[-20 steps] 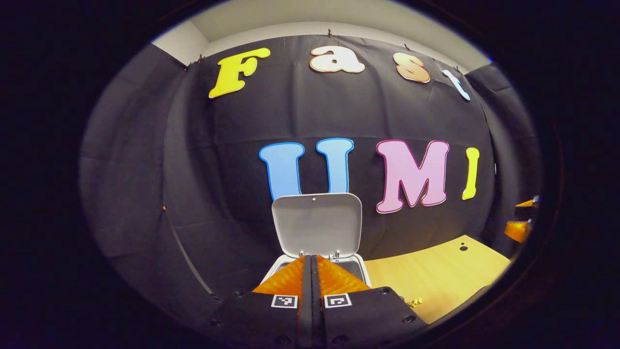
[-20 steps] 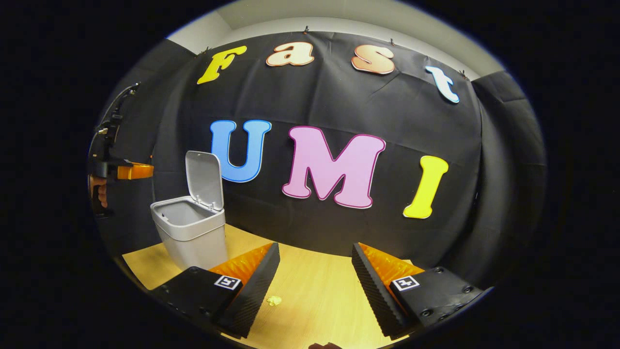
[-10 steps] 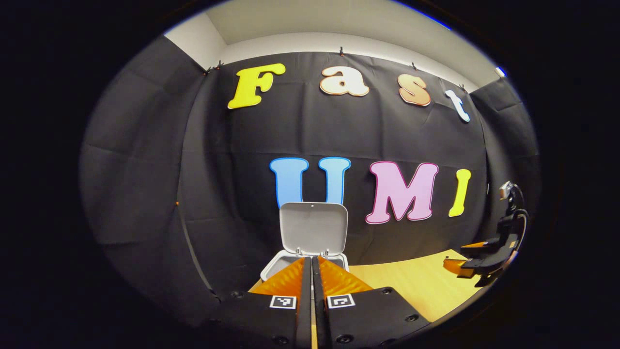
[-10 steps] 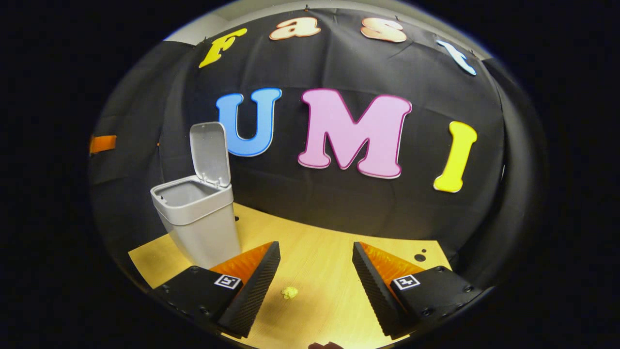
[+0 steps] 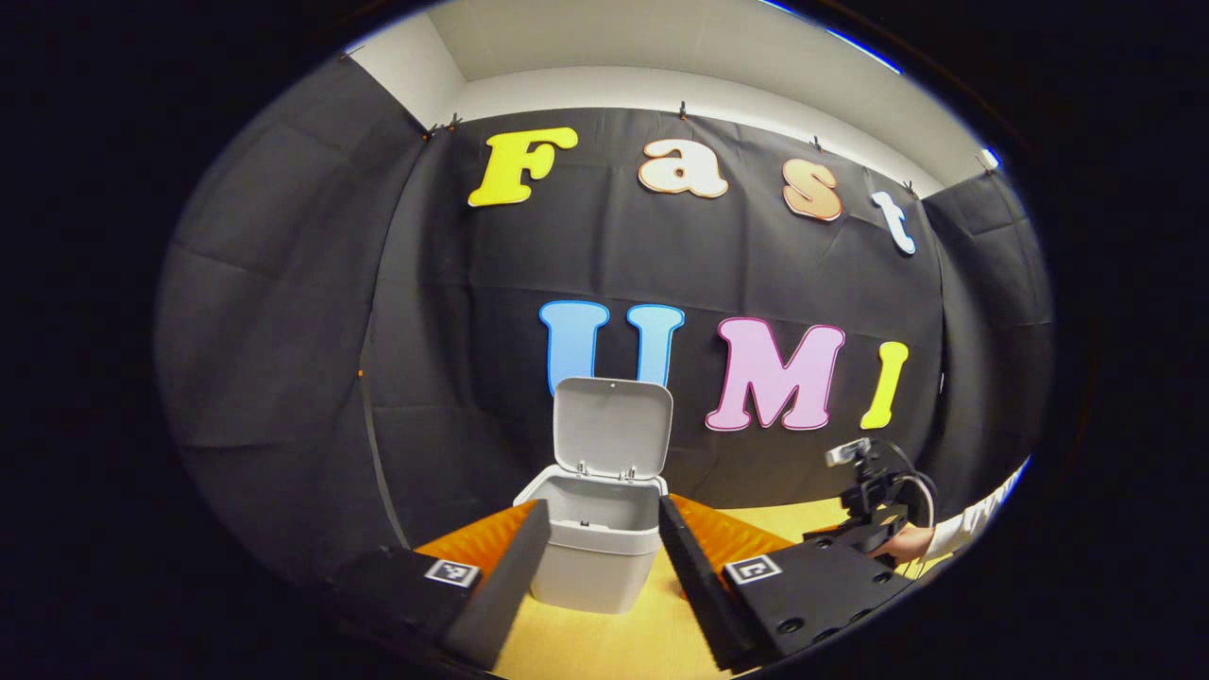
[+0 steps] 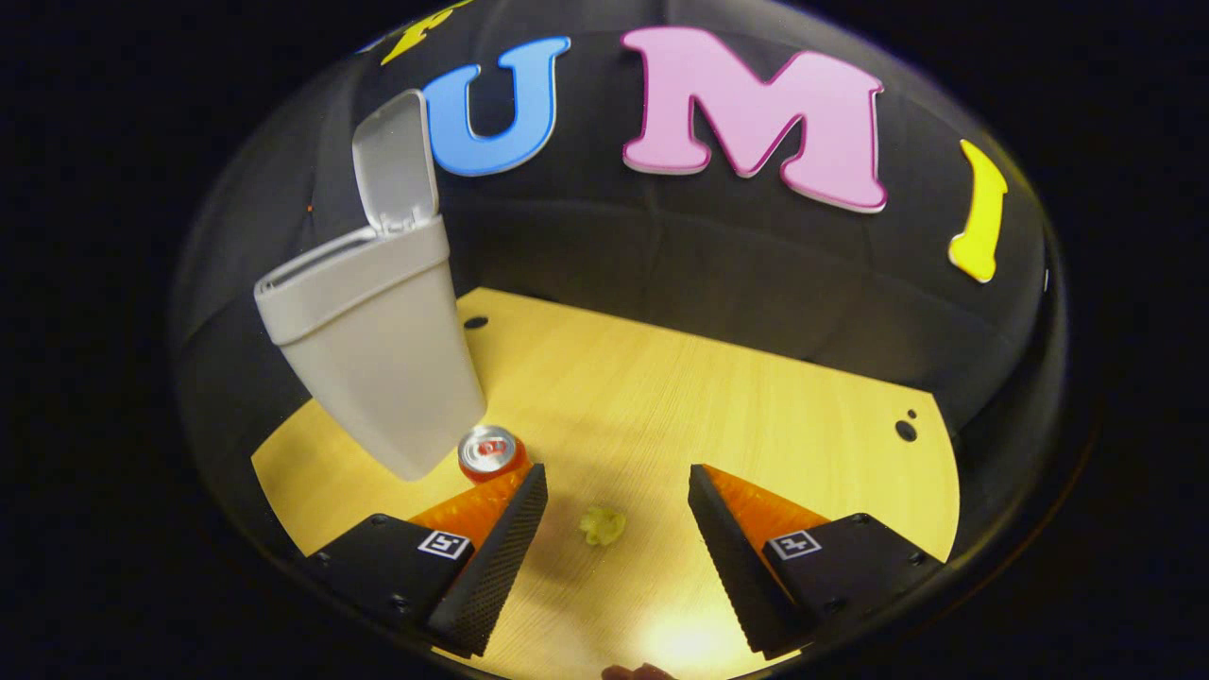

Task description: Press the lid of the desktop garbage bin to open it, pick up the crumpled paper on the desktop and throw it into the bin, then pick up the pop can on the desktop and drop it into the bin, and finally close the garbage bin lid.

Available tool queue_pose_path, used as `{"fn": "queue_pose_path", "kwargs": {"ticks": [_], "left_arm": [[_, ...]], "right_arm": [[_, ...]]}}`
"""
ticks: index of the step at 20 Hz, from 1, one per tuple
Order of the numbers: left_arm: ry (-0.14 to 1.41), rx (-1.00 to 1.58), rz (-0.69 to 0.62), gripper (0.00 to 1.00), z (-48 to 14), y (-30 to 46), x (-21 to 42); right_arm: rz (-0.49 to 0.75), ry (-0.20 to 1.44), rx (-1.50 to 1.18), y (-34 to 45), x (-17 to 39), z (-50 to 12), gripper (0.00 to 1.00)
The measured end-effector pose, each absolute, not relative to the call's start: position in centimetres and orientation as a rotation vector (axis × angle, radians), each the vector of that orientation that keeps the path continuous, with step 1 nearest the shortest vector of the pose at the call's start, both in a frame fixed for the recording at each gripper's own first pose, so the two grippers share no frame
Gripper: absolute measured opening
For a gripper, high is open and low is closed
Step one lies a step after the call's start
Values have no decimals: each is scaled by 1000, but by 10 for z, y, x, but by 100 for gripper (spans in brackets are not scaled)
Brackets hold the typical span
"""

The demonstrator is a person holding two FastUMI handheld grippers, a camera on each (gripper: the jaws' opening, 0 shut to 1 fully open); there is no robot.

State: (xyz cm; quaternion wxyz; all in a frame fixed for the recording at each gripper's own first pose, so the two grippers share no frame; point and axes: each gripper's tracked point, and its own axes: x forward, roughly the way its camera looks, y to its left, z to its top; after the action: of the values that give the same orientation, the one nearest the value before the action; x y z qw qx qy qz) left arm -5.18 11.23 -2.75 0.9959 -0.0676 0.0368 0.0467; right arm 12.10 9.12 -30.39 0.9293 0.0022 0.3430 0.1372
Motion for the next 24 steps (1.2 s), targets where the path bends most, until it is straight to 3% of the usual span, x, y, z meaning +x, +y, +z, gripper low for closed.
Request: {"fn": "queue_pose_path", "kwargs": {"ticks": [2,13,14,16,17,21,24], "left_arm": [[63,-128,125,93,-24,119,-61],[160,-67,238,93,-46,143,-92],[170,-66,244,93,-49,143,-94],[173,-70,251,93,-49,145,-96],[171,-70,258,93,-48,147,-96],[177,-82,253,93,-53,148,-93],[178,-101,232,93,-57,145,-85]], "right_arm": [[293,763,-18,99,122,-330,98],[254,995,-60,115,131,-435,98],[261,1032,-56,115,125,-442,94],[272,1018,-8,118,126,-433,44],[279,987,-11,116,128,-426,38],[309,813,-40,117,136,-372,38],[375,635,3,135,143,-292,38]]}}
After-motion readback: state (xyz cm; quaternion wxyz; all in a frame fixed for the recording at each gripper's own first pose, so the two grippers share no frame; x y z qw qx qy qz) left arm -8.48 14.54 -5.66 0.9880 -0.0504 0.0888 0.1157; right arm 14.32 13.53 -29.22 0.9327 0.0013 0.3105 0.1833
